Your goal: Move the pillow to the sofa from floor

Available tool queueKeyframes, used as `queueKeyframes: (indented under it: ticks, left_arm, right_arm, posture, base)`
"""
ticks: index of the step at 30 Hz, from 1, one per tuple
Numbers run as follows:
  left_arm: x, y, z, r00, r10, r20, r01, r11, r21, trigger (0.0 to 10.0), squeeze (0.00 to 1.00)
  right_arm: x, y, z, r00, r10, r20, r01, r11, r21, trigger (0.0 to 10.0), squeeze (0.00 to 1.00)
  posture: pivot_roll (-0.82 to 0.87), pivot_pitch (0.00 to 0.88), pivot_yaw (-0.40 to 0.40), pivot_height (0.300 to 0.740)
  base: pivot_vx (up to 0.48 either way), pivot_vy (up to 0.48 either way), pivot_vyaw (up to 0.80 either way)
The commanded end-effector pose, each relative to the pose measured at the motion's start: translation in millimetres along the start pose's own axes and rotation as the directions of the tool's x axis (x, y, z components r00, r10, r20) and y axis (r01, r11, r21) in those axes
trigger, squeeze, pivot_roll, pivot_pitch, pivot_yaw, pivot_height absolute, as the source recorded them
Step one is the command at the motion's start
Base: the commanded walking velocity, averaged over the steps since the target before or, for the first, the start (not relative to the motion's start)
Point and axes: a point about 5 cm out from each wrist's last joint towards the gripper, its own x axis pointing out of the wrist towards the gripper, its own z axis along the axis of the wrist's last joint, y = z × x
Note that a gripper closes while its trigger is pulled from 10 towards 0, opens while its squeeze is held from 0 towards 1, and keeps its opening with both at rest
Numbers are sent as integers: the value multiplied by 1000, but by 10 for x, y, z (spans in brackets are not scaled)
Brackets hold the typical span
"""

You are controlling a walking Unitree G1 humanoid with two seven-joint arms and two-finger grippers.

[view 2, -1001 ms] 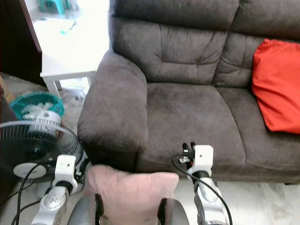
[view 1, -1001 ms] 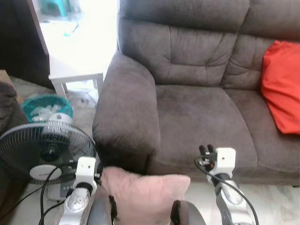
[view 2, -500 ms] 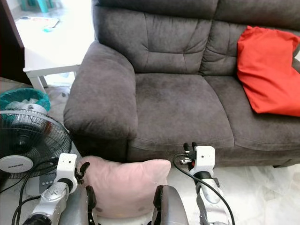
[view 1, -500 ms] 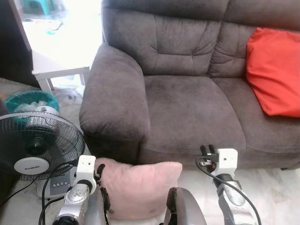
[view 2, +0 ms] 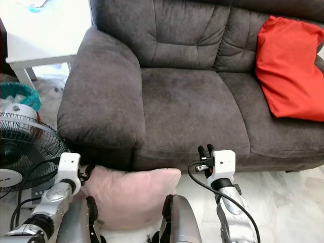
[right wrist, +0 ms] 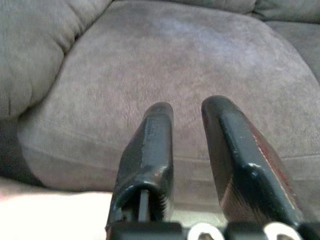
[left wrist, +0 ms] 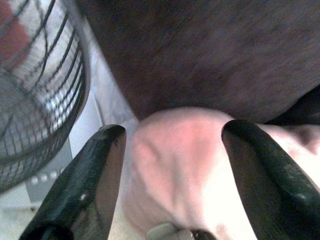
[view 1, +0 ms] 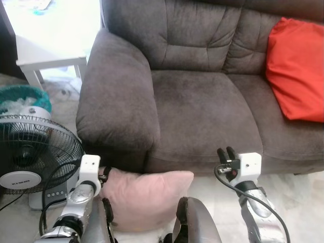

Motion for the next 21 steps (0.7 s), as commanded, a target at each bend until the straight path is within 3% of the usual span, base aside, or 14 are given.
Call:
queueKeyframes:
  ticks: [1, 9, 14, 16, 21]
  left_arm:
    - [-3, -36, -60, 999, -14, -40, 12, 999, -43, 10000, 1000]
    - [-5, -62, -64, 997, -68, -37, 67, 997, -41, 10000, 1000]
    - [-10, 19, -74, 999, -17, -48, 18, 1000, 12, 10000, 1000]
    - [-13, 63, -76, 999, 15, -49, -14, 1000, 21, 10000, 0]
    - [-13, 73, -67, 998, 42, -35, -43, 999, -8, 10000, 0]
  right_arm:
    - [-38, -70, 18, 1000, -2, -13, 2, 1000, -9, 10000, 0]
    - [-79, -89, 58, 1000, 13, -26, -13, 1000, -15, 10000, 0]
    - [-115, -121, 74, 999, 14, -31, -15, 1000, -22, 10000, 0]
    - [-143, -152, 89, 999, 12, -36, -13, 999, -33, 10000, 0]
    - [-208, -191, 132, 999, 16, -40, -18, 999, -45, 10000, 0]
  posture:
    - [43, 201, -227, 539]
    - [26, 229, -249, 539]
    - [12, 232, -255, 539]
    - [-2, 237, -266, 539]
    - [-17, 248, -287, 539]
  base:
    - [0, 0, 0]
    - [0, 0, 0]
    - [0, 0, 0]
    - [0, 0, 0]
    - [0, 0, 0]
